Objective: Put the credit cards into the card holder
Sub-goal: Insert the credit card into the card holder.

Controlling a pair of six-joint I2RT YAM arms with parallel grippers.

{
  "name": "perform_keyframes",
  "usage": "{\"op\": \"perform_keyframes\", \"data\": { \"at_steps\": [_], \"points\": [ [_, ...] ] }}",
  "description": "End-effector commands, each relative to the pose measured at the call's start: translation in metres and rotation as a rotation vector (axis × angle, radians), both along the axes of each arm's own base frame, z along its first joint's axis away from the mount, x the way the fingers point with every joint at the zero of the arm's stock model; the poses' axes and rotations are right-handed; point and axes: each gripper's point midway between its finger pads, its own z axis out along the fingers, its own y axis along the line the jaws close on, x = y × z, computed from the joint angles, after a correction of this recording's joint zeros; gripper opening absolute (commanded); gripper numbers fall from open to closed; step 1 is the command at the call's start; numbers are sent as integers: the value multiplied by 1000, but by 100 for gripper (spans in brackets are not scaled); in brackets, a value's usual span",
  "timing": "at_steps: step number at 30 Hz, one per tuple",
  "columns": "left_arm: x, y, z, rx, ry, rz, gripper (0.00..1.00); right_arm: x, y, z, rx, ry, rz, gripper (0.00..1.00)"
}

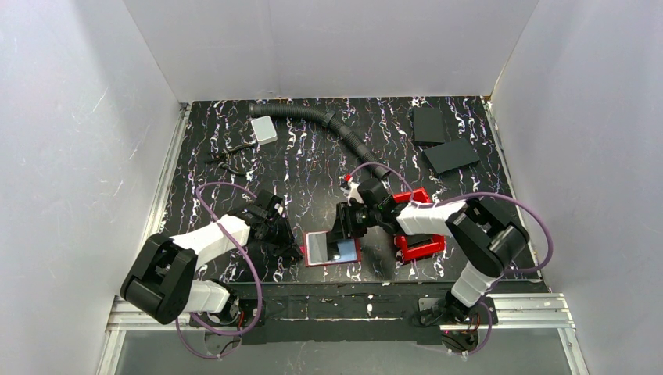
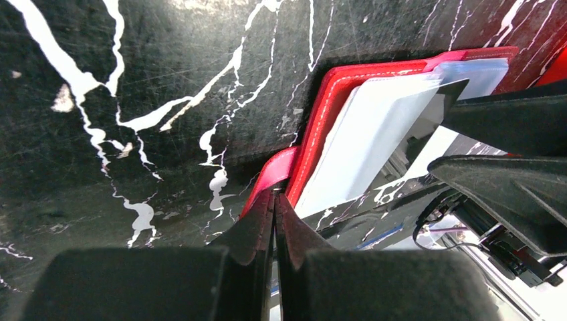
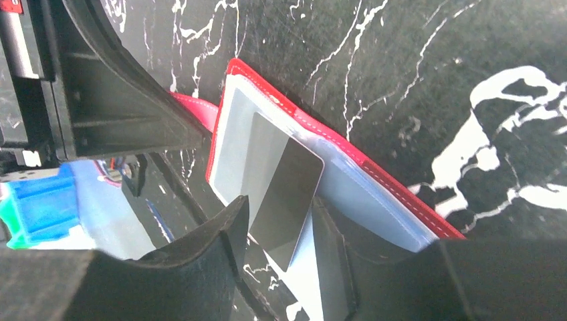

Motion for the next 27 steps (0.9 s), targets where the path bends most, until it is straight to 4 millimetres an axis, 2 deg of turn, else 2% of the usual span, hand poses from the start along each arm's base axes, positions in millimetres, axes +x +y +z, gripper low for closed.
{"op": "perform_keyframes", "data": {
  "at_steps": [1,7,10,18,27],
  "points": [
    [-5,-2,-3,-19,19,-7,0,7,-13,15,-89,-78,2,51],
    [-4,-5,-1,-32,19,-15,0,-2,-21,14,-106,-60,11,51],
    [-5,-6,-1,-34,20,-18,0,-7,-21,11,-89,-36,10,48],
    [-6,-8,-2,-39,28,-24,0,-15,-13,2,-22,18,1,32],
    [-7,-12,-4,-47,40,-26,0,-18,11,12,100,70,-25,9]
  ]
}}
